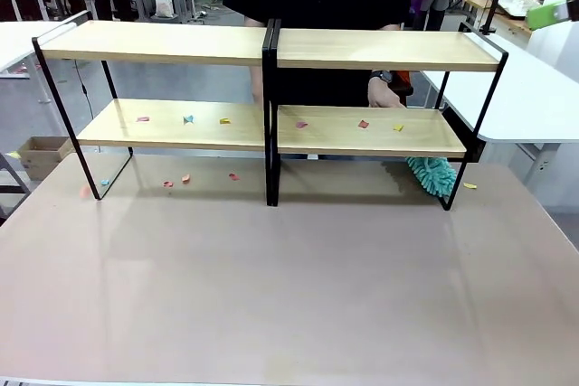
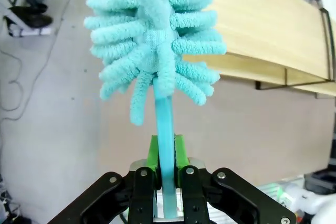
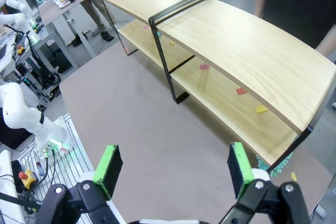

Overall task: Clean the shelves.
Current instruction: Clean a randomly selected level of the Shelf with the Duster.

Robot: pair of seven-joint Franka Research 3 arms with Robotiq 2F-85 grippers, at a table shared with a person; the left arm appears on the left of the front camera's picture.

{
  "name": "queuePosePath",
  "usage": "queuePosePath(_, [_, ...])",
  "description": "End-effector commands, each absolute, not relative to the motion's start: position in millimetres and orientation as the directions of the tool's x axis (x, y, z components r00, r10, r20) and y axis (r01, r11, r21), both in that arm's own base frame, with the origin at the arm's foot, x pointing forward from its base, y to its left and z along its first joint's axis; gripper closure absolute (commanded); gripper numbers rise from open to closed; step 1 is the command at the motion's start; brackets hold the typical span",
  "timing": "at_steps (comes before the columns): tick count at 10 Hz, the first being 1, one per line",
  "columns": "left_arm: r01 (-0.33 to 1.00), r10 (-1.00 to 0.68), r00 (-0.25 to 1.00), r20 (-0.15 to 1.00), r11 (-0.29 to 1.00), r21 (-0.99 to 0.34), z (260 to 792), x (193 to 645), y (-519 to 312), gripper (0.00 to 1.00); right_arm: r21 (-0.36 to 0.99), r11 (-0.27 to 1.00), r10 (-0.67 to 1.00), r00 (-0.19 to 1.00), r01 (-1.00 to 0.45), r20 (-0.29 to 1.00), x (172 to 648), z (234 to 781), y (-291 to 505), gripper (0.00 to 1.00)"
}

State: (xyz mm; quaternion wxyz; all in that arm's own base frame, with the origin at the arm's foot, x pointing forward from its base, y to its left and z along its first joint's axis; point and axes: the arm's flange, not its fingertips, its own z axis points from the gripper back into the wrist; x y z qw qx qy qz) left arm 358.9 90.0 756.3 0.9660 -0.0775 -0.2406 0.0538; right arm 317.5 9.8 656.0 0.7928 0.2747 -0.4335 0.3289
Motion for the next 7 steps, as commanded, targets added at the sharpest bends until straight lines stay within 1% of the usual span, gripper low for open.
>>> queuePosePath(1, [0.047, 0.075, 0.909, 0.41, 0.959, -0.28, 753.4, 355.1, 90.7, 0.87, 0.152, 0.63, 0.279, 0.404, -0.762, 0.871, 317.7, 656.7, 10.5, 0.0])
queuePosePath(2, [0.113, 0.034, 0.922, 0.386, 0.929, -0.353, 757.3, 345.4, 90.2, 0.87, 0.152, 0.63, 0.279, 0.404, -0.762, 0.871, 317.7, 656.7, 10.5, 0.0])
queuePosePath(4, [0.294, -0.12, 0.929, 0.35, 0.812, -0.504, 770.9, 305.9, 92.7, 0.87, 0.152, 0.63, 0.279, 0.404, -0.762, 0.871, 317.7, 656.7, 10.5, 0.0])
queuePosePath(5, [0.397, -0.231, 0.91, 0.345, 0.729, -0.558, 776.3, 276.4, 92.9, 0.87, 0.152, 0.63, 0.279, 0.404, -0.762, 0.871, 317.7, 656.7, 10.5, 0.0])
queuePosePath(6, [0.489, -0.362, 0.872, 0.329, 0.617, -0.616, 778.7, 243.3, 97.1, 0.87, 0.152, 0.63, 0.279, 0.404, -0.762, 0.871, 317.7, 656.7, 10.5, 0.0])
queuePosePath(7, [0.54, -0.44, 0.836, 0.329, 0.549, -0.638, 774.6, 214.9, 101.4, 0.87, 0.152, 0.63, 0.279, 0.404, -0.762, 0.871, 317.7, 656.7, 10.5, 0.0])
